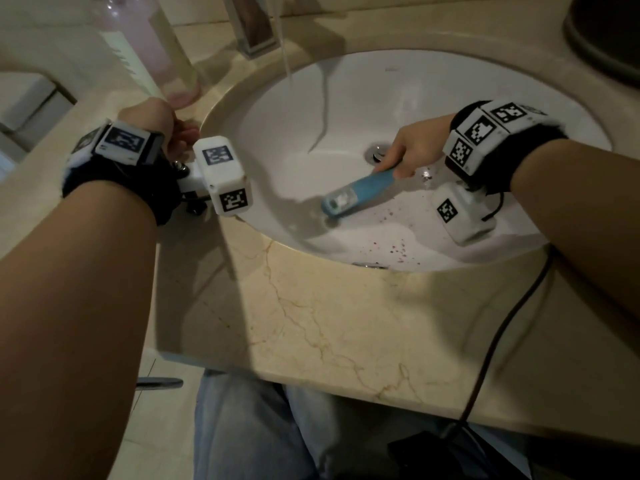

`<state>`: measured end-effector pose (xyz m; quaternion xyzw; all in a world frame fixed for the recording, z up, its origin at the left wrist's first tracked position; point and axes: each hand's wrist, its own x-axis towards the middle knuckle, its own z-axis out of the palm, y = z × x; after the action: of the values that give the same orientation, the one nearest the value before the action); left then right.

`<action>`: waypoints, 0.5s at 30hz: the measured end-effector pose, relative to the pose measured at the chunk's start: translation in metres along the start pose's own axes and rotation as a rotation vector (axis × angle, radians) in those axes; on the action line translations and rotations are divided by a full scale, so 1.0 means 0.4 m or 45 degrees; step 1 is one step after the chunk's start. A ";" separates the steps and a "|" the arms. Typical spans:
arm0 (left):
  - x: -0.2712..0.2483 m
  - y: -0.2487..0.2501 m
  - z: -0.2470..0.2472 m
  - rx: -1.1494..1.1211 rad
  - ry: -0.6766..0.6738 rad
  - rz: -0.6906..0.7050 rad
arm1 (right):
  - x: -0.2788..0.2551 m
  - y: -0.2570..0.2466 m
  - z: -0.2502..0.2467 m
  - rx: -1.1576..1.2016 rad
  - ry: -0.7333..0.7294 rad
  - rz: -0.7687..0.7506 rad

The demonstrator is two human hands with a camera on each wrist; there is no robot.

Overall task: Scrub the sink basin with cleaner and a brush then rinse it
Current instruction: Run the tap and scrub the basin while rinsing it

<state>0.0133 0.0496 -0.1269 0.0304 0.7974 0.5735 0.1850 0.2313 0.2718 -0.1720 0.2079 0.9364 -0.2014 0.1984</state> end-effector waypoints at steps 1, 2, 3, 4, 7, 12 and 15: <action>0.005 -0.001 -0.001 -0.013 -0.003 -0.004 | -0.002 -0.003 0.001 0.043 -0.139 -0.018; 0.011 -0.001 -0.002 -0.028 -0.015 -0.009 | -0.006 -0.009 0.001 0.097 -0.297 -0.026; 0.017 -0.001 -0.004 -0.045 -0.037 -0.020 | -0.007 -0.015 0.004 0.157 -0.440 -0.013; 0.021 -0.001 -0.005 -0.058 -0.064 -0.034 | -0.008 -0.019 0.005 0.195 -0.524 0.007; 0.033 0.000 -0.007 -0.036 -0.099 -0.062 | 0.003 -0.011 0.004 0.054 -0.352 0.082; 0.054 -0.005 -0.011 -0.078 -0.110 -0.072 | 0.016 0.010 0.000 -0.061 0.078 0.077; 0.060 -0.009 -0.011 -0.070 -0.080 -0.067 | 0.005 0.004 -0.003 0.038 -0.182 -0.012</action>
<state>-0.0100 0.0505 -0.1353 0.0224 0.7757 0.5889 0.2259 0.2299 0.2742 -0.1723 0.1916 0.9177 -0.2306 0.2607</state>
